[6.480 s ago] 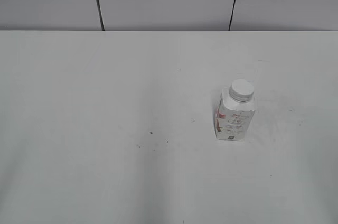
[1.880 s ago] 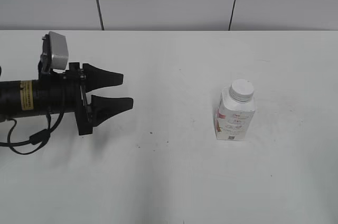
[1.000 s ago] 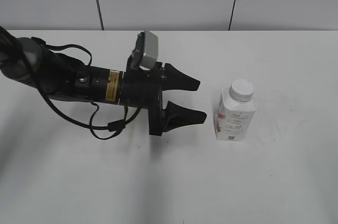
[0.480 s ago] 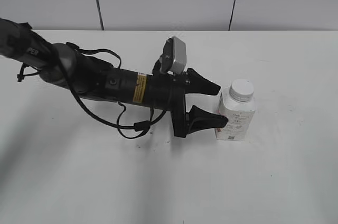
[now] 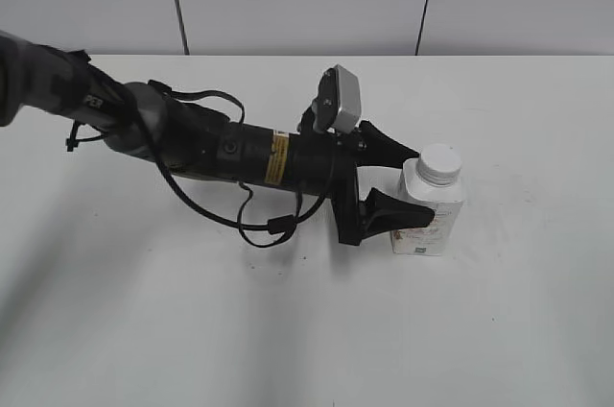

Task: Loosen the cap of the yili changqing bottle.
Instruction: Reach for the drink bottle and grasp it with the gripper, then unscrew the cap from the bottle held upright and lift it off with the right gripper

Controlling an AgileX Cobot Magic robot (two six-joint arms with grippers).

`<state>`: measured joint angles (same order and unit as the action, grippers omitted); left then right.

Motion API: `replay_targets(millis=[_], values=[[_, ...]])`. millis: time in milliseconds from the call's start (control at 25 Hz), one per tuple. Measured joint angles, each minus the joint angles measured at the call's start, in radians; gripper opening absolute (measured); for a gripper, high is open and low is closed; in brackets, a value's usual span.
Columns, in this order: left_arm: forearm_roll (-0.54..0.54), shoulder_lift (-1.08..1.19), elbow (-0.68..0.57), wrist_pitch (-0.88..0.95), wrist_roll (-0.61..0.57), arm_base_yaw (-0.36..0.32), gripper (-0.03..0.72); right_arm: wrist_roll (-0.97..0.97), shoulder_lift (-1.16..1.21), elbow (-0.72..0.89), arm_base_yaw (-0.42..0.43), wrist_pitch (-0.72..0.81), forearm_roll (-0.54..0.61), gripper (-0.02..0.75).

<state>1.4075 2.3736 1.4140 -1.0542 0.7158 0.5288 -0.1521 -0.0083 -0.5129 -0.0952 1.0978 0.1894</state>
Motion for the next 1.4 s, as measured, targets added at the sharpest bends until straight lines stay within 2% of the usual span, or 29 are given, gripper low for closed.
replay_targets(millis=[160, 400, 560, 720, 1120, 1400], values=[[0.000, 0.006, 0.018, 0.002, 0.006, 0.005, 0.560, 0.000, 0.000, 0.000, 0.000, 0.000, 0.000, 0.532], [0.002, 0.006, 0.019, 0.003, 0.006, 0.006, 0.448, 0.023, 0.000, 0.000, 0.000, 0.000, 0.000, 0.532], [0.012, 0.006, 0.019, 0.003, 0.006, 0.008, 0.436, 0.047, 0.034, -0.008, 0.000, 0.000, -0.001, 0.532], [0.020, 0.006, 0.021, 0.003, 0.006, 0.008, 0.436, 0.052, 0.197, -0.072, 0.000, -0.001, -0.009, 0.532], [0.024, 0.006, 0.021, 0.003, 0.006, 0.008, 0.435, 0.066, 0.753, -0.360, 0.000, 0.002, -0.010, 0.532], [0.032, 0.006, 0.024, 0.000, 0.006, 0.008, 0.434, 0.081, 1.111, -0.494, 0.000, 0.064, 0.000, 0.532]])
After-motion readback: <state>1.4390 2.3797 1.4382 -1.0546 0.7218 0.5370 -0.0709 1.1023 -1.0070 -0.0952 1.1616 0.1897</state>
